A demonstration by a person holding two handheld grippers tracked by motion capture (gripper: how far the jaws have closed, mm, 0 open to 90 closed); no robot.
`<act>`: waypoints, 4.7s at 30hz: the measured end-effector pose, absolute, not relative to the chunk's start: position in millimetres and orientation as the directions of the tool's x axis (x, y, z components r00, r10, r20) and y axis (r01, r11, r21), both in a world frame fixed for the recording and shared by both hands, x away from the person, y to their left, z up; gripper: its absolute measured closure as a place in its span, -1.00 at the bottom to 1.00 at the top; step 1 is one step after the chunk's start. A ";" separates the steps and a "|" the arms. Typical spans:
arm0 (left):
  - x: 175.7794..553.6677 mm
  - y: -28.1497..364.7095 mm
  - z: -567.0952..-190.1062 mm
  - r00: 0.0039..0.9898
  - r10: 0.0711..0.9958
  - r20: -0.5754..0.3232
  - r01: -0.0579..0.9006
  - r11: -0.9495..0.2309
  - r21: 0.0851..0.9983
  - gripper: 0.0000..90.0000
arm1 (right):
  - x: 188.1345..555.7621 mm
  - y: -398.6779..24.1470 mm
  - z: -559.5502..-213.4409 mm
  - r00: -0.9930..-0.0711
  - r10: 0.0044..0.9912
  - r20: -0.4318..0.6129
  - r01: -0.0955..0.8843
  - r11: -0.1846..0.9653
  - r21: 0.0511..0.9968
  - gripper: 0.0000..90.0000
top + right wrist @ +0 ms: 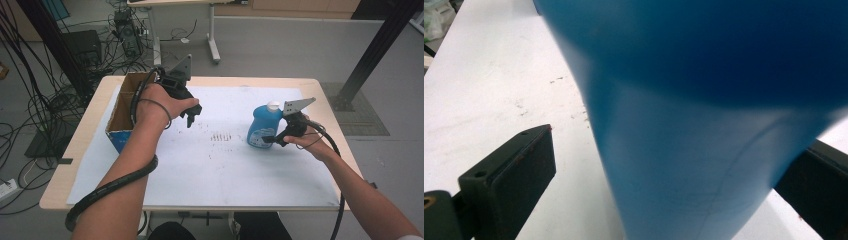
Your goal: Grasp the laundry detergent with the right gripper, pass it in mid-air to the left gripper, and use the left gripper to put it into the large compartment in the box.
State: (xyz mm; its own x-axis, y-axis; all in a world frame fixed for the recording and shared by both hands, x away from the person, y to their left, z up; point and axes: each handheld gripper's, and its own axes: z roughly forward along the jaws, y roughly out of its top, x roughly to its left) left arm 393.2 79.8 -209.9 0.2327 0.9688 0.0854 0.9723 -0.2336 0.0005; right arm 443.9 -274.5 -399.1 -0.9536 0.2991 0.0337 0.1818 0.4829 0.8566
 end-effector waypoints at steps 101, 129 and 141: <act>398.1 72.5 -204.0 0.256 0.962 0.096 0.966 -0.258 0.011 -0.87 | 443.1 -266.7 -398.3 -0.947 0.323 -0.004 0.159 0.477 0.864 -0.90; 401.3 68.7 -204.9 0.265 0.958 0.109 0.964 -0.266 0.001 -0.87 | 446.0 -268.6 -397.4 -0.948 0.318 -0.016 0.147 0.480 0.865 -0.63; 403.8 68.3 -205.5 0.267 0.957 0.109 0.963 -0.269 -0.002 -0.87 | 446.6 -264.8 -398.5 -0.959 0.280 -0.034 0.115 0.497 0.860 -0.18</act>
State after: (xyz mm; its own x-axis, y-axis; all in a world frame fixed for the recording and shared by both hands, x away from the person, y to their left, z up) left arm 403.8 68.3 -205.5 0.2673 0.9574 0.1088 0.9632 -0.2687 -0.0021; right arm 446.6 -264.8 -398.5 -0.9593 0.2803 -0.0338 0.1147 0.4966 0.8604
